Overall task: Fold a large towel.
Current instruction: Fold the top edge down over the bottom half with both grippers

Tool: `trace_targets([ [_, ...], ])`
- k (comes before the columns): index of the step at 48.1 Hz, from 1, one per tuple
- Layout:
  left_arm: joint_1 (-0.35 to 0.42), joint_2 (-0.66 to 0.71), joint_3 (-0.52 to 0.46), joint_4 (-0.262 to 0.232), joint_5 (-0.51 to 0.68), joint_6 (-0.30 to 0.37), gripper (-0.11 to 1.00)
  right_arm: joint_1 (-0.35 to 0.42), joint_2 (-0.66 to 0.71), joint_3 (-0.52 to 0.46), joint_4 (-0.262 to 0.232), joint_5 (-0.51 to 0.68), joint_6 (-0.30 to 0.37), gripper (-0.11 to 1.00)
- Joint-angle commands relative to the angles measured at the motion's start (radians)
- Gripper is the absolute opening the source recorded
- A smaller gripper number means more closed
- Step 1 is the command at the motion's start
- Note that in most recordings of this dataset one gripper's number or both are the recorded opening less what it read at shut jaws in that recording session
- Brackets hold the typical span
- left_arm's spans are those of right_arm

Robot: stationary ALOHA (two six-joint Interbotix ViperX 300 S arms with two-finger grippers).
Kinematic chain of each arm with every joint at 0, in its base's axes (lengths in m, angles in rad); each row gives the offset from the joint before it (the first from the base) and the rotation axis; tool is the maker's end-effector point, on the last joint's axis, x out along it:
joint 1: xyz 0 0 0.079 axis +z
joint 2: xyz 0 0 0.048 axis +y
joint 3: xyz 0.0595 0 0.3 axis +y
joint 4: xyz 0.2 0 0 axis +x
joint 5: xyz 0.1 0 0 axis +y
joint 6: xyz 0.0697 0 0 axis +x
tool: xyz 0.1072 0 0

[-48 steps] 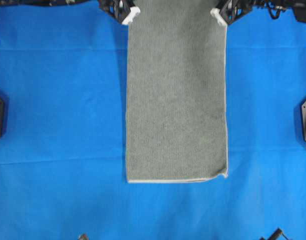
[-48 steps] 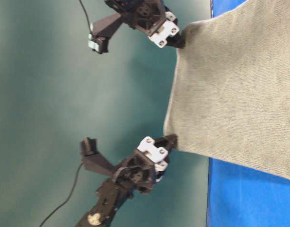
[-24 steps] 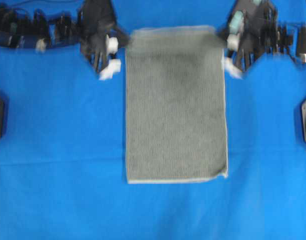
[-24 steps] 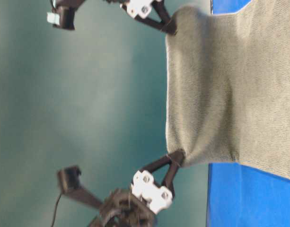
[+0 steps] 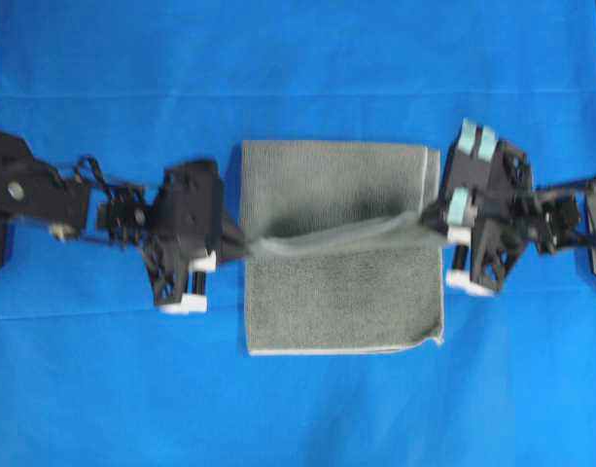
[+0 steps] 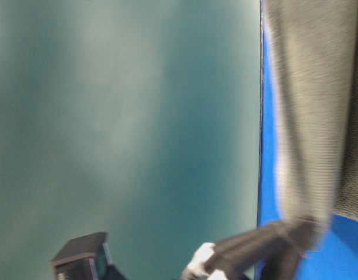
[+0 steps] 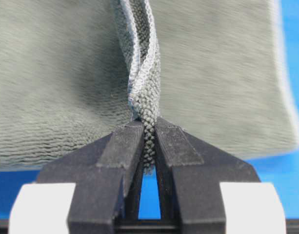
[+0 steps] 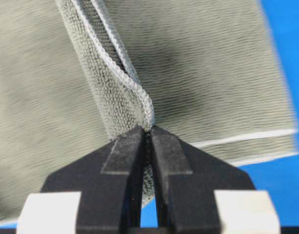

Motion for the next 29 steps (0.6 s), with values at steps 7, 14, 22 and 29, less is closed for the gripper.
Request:
trace_targets([
  [7,-0.101,0.084,-0.049,-0.002,-0.035,-0.048,0.04,0.101,0.037,-0.008,0.014,-0.005,0.074,0.04],
  [14,-0.132,0.127,-0.066,-0.003,-0.066,-0.063,0.04,0.130,0.077,-0.009,0.020,-0.063,0.107,0.04],
  [22,-0.166,0.132,-0.071,-0.002,-0.071,-0.064,0.04,0.143,0.118,-0.011,0.051,-0.121,0.110,0.04],
  [29,-0.170,0.132,-0.072,-0.002,-0.074,-0.064,0.04,0.143,0.132,-0.008,0.075,-0.138,0.110,0.04],
])
